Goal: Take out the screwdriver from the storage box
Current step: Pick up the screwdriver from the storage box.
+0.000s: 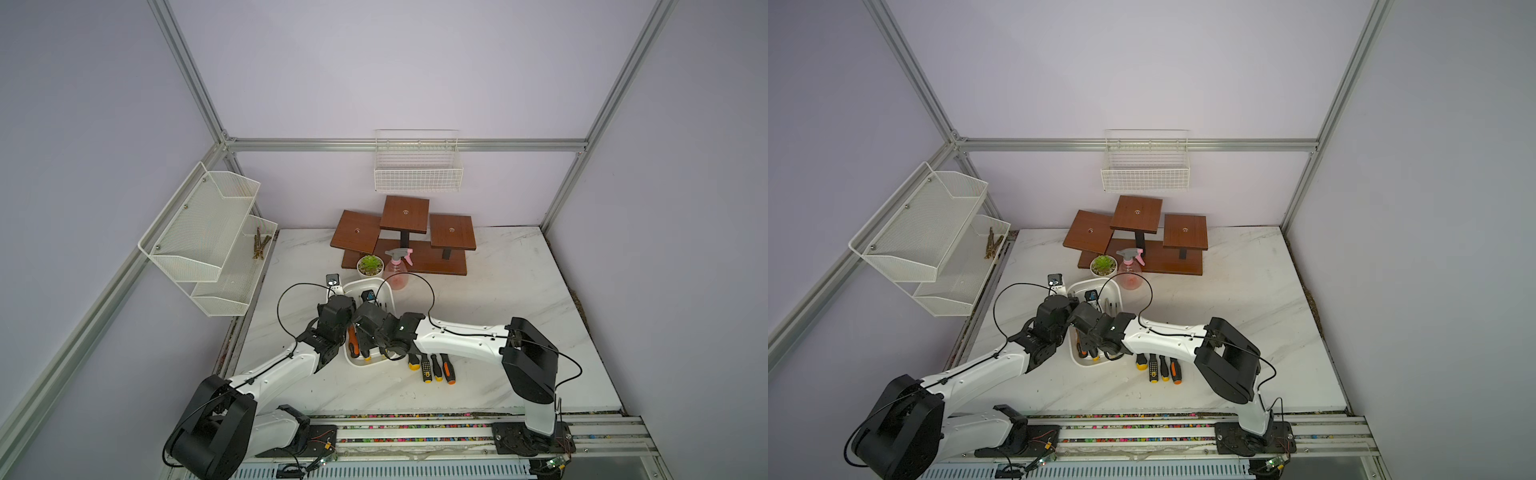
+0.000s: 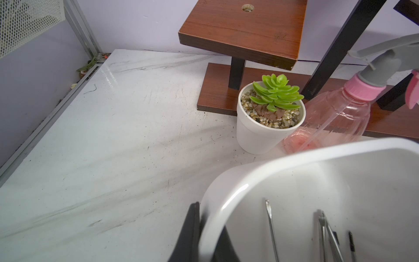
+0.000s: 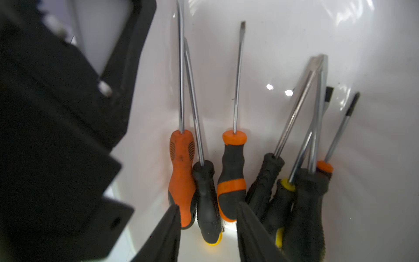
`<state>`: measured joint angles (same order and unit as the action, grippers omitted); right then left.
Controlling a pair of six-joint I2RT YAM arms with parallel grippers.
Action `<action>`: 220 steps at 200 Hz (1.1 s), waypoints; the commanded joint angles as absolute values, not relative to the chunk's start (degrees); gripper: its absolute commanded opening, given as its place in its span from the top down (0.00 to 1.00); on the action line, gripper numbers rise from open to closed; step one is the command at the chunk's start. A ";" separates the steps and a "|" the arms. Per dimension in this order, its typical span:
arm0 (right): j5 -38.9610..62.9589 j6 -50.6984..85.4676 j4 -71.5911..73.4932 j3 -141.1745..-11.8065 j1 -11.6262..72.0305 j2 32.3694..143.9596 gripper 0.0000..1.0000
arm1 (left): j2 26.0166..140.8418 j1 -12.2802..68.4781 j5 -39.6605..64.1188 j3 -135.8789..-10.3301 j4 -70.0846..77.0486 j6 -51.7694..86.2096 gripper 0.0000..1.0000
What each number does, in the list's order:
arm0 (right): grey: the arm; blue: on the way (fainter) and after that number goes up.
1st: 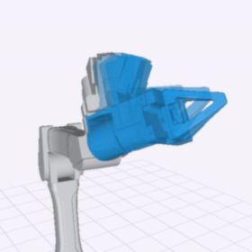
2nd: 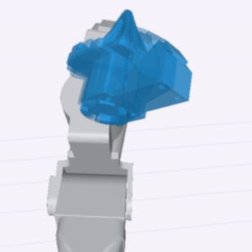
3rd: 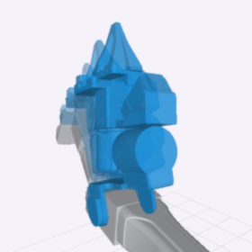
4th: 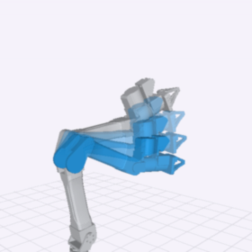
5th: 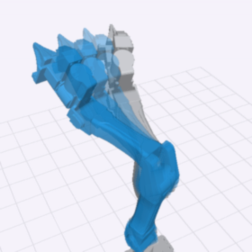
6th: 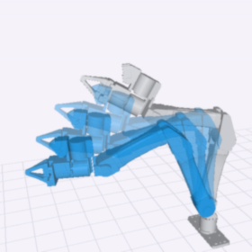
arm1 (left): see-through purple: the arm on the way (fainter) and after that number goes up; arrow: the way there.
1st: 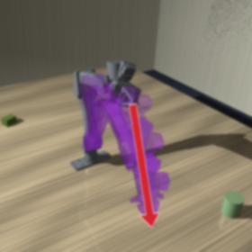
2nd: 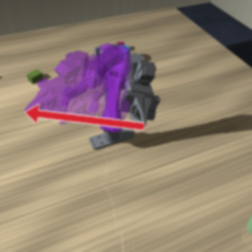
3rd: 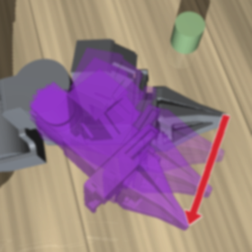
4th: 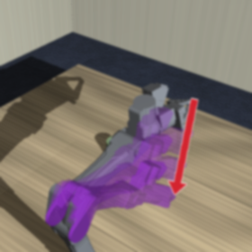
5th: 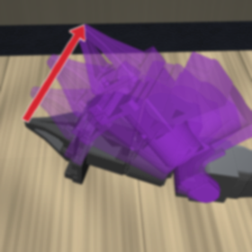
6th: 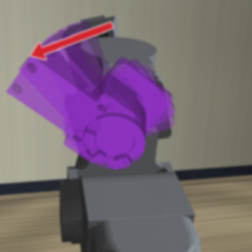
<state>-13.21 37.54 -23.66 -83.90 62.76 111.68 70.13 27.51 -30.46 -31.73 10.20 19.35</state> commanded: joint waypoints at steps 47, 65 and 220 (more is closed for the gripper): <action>-13.73 36.36 -22.75 -84.47 59.52 112.75 0.55 | 69.68 27.77 -31.03 -33.31 13.01 18.82 1.00; -13.33 36.29 -22.28 -84.77 59.09 113.35 0.56 | 69.78 27.77 -31.03 -33.40 12.97 18.83 1.00; -11.78 35.07 -20.48 -86.59 58.57 116.87 0.59 | 70.22 27.77 -31.11 -33.75 12.56 19.00 1.00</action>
<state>-11.88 35.48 -22.13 -85.10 58.85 115.28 70.24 27.51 -30.52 -31.73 10.20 19.33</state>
